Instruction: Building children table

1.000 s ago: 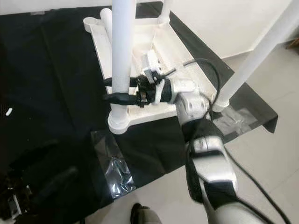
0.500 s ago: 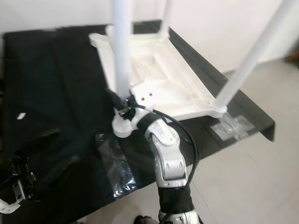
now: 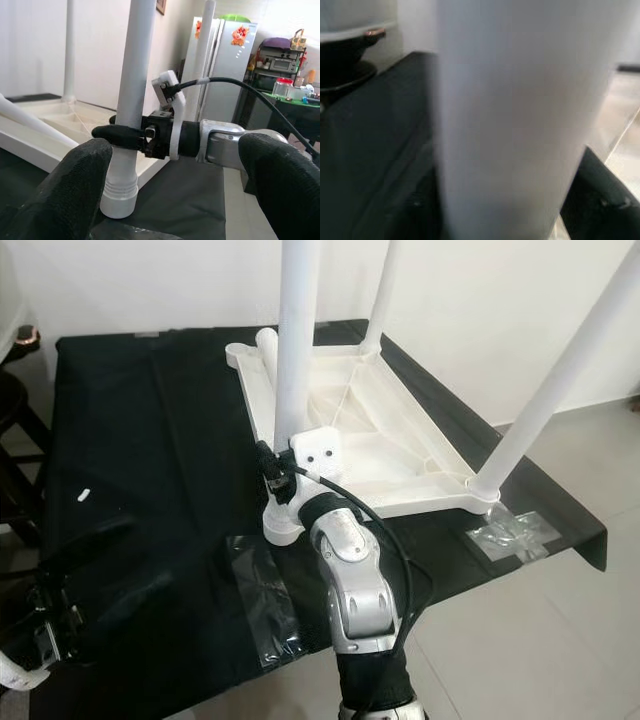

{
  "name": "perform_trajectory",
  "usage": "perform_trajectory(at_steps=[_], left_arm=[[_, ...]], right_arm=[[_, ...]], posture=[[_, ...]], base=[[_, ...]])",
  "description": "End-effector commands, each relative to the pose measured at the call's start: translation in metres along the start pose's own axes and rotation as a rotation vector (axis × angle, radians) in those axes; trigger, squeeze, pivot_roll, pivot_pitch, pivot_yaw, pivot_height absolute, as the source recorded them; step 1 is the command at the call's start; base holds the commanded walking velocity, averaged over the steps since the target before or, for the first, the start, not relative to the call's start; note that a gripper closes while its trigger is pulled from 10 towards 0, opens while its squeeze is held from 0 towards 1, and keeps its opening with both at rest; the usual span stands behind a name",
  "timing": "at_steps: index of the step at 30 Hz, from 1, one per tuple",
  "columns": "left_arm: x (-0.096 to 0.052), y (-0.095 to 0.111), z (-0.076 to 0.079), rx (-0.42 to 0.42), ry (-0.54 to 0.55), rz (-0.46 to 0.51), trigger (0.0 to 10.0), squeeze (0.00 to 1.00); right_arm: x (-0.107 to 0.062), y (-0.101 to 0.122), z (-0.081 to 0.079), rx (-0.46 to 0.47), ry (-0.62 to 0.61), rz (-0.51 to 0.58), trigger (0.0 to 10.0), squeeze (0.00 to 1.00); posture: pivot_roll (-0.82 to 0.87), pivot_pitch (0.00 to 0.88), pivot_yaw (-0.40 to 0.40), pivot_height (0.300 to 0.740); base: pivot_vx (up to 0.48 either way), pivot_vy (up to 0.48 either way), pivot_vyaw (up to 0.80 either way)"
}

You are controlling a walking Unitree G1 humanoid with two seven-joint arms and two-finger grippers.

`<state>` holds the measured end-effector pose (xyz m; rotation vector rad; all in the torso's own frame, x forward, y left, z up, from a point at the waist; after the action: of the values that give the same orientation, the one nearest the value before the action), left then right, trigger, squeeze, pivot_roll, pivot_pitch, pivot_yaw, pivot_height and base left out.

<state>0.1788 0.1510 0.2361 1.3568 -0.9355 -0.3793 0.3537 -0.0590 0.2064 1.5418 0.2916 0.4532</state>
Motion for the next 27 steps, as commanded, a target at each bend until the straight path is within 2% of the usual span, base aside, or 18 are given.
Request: perform_trajectory(at_steps=[1, 3, 4, 5, 6, 8, 9, 10, 12, 15, 21, 22, 23, 24, 25, 27], left_arm=[[0.000, -0.003, 0.002, -0.001, -0.014, -0.025, 10.0, 0.00], [0.000, -0.003, 0.003, -0.003, -0.013, -0.025, 10.0, 0.00], [0.000, -0.003, 0.003, -0.003, -0.013, -0.025, 10.0, 0.00], [-0.001, -0.004, 0.004, -0.006, -0.010, -0.026, 10.0, 0.00], [-0.001, -0.004, 0.004, -0.006, -0.010, -0.026, 10.0, 0.00], [-0.002, -0.004, 0.005, -0.007, -0.007, -0.027, 10.0, 0.00], [-0.003, -0.004, 0.006, -0.009, -0.004, -0.031, 10.0, 0.00], [-0.003, -0.004, 0.006, -0.009, -0.004, -0.031, 10.0, 0.00], [-0.003, -0.005, 0.007, -0.011, -0.002, -0.036, 10.0, 0.00], [-0.006, -0.004, 0.009, -0.011, 0.006, -0.046, 10.0, 0.00], [-0.012, -0.002, 0.010, -0.004, 0.028, -0.062, 10.0, 0.00], [-0.014, -0.001, 0.010, -0.002, 0.036, -0.066, 10.0, 0.00], [-0.014, -0.001, 0.010, -0.002, 0.036, -0.066, 10.0, 0.00], [-0.016, -0.001, 0.010, 0.000, 0.041, -0.070, 10.0, 0.00], [-0.017, 0.000, 0.011, 0.001, 0.047, -0.075, 10.0, 0.00], [-0.018, 0.000, 0.011, 0.000, 0.047, -0.076, 10.0, 0.00]], right_arm=[[0.001, 0.009, 0.002, 0.018, 0.020, 0.038, 10.0, 1.00], [0.005, 0.025, 0.000, 0.014, 0.152, 0.091, 10.0, 1.00], [0.005, 0.025, 0.000, 0.014, 0.152, 0.091, 10.0, 1.00], [0.005, 0.040, -0.003, 0.002, 0.388, 0.111, 10.0, 1.00], [0.005, 0.040, -0.003, 0.002, 0.388, 0.111, 10.0, 1.00], [0.003, 0.046, -0.003, -0.015, 0.501, 0.105, 10.0, 1.00], [0.003, 0.045, 0.000, -0.071, 0.575, 0.086, 10.0, 0.00], [0.003, 0.045, 0.000, -0.071, 0.575, 0.086, 10.0, 0.00], [0.002, 0.045, 0.005, -0.133, 0.663, 0.063, 10.0, 0.00], [0.009, 0.050, 0.021, -0.049, 0.815, 0.029, 10.0, 0.00], [0.015, 0.064, 0.026, -0.003, 0.923, 0.028, 10.0, 0.00], [0.013, 0.066, 0.026, 0.001, 0.978, 0.017, 9.3, 0.00], [0.013, 0.066, 0.026, 0.001, 0.978, 0.017, 9.3, 0.00], [0.013, 0.067, 0.026, 0.002, 1.005, 0.009, 6.9, 0.00], [0.013, 0.069, 0.027, -0.004, 1.041, -0.003, 0.0, 0.00], [0.013, 0.069, 0.027, -0.008, 1.051, -0.007, 0.0, 0.00]], posture=[[0.14, 0.142, -0.111, 0.740], [0.14, 0.146, -0.114, 0.740], [0.14, 0.146, -0.114, 0.740], [0.14, 0.156, -0.118, 0.740], [0.14, 0.156, -0.118, 0.740], [0.14, 0.156, -0.118, 0.740], [0.15, 0.168, -0.122, 0.740], [0.15, 0.168, -0.122, 0.740], [0.15, 0.168, -0.122, 0.740], [0.18, 0.190, -0.133, 0.740], [0.21, 0.202, -0.144, 0.740], [0.22, 0.206, -0.148, 0.740], [0.22, 0.206, -0.148, 0.740], [0.22, 0.206, -0.148, 0.740], [0.23, 0.210, -0.152, 0.740], [0.23, 0.210, -0.152, 0.740]], base=[[0.000, 0.000, 0.00], [0.000, 0.000, 0.00], [0.000, 0.000, 0.00], [0.000, 0.000, 0.00], [0.000, 0.000, 0.00], [0.000, 0.000, 0.00], [0.000, 0.000, 0.00], [0.000, 0.000, 0.00], [0.000, 0.000, 0.00], [0.000, 0.000, 0.00], [0.000, 0.000, 0.00], [0.000, 0.000, 0.00], [0.000, 0.000, 0.00], [0.000, 0.000, 0.00], [0.000, 0.000, 0.00], [0.000, 0.000, 0.00]])
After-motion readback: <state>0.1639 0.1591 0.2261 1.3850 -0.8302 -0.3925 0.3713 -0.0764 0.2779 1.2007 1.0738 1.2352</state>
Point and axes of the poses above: a point about 5 cm out from each wrist's last joint towards the gripper, its own x axis pointing out of the wrist towards the gripper, its own y axis along the axis of the wrist's last joint, z = x × y, the point moved 4 cm from there along x, pointing out of the wrist towards the gripper, and after that the axes turned 2 degrees about x, right-handed, at the moved point
